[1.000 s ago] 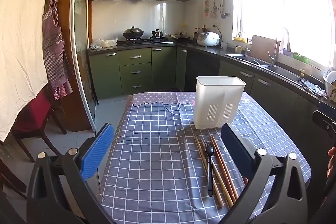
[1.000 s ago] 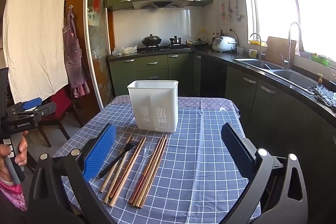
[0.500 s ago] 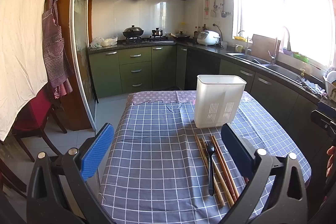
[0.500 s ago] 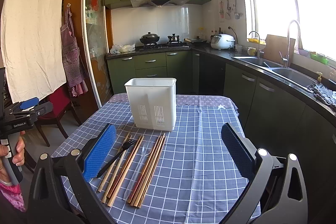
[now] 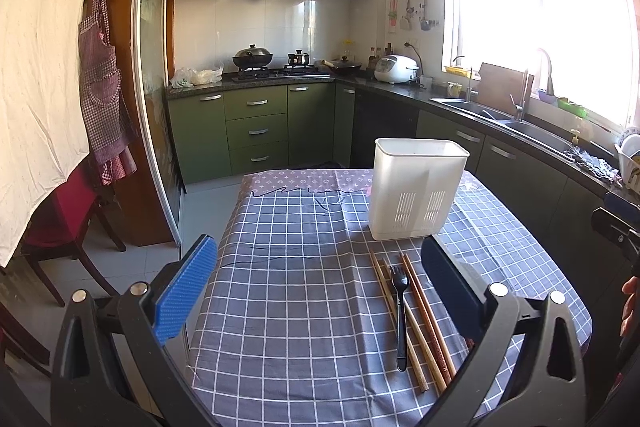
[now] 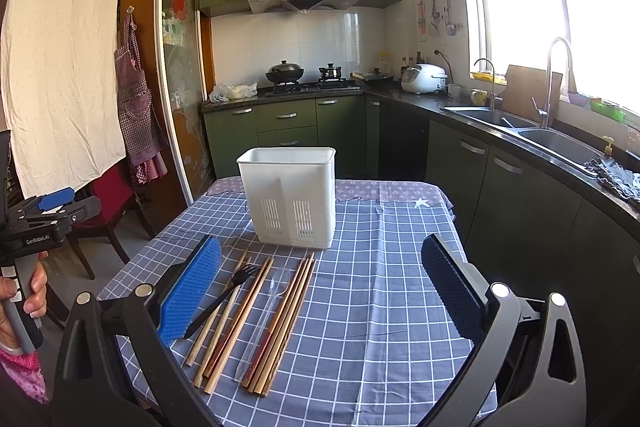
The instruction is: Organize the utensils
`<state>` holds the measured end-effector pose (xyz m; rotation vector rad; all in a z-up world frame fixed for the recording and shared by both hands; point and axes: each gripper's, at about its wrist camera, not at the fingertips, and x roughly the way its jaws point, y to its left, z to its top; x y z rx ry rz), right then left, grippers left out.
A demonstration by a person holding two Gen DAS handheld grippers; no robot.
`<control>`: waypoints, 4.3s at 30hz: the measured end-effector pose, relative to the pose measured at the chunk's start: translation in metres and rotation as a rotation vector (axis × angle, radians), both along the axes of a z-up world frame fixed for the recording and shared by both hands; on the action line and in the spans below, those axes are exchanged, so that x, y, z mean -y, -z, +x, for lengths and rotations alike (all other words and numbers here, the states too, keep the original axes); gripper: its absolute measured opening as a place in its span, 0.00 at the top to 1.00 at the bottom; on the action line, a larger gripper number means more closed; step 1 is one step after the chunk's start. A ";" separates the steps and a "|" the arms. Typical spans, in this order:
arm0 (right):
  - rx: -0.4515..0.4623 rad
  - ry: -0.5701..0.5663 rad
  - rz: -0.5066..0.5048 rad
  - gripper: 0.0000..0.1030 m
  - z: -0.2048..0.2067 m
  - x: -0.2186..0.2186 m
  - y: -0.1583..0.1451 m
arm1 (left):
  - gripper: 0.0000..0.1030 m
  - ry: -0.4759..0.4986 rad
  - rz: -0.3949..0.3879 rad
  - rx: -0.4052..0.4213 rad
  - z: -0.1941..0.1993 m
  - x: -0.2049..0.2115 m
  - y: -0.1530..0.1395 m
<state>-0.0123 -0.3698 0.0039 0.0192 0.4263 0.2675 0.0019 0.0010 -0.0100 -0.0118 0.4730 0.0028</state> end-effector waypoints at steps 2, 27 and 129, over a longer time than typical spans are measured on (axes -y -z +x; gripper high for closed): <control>-0.002 0.000 0.000 0.04 0.000 0.000 0.001 | 0.05 -0.001 -0.002 -0.004 0.000 -0.001 0.001; -0.014 -0.001 -0.001 0.04 0.004 -0.003 0.003 | 0.05 0.009 0.001 -0.022 0.004 0.003 0.006; -0.533 -0.122 -0.127 0.34 0.166 -0.027 0.100 | 0.75 0.240 0.070 -0.686 0.190 0.107 0.112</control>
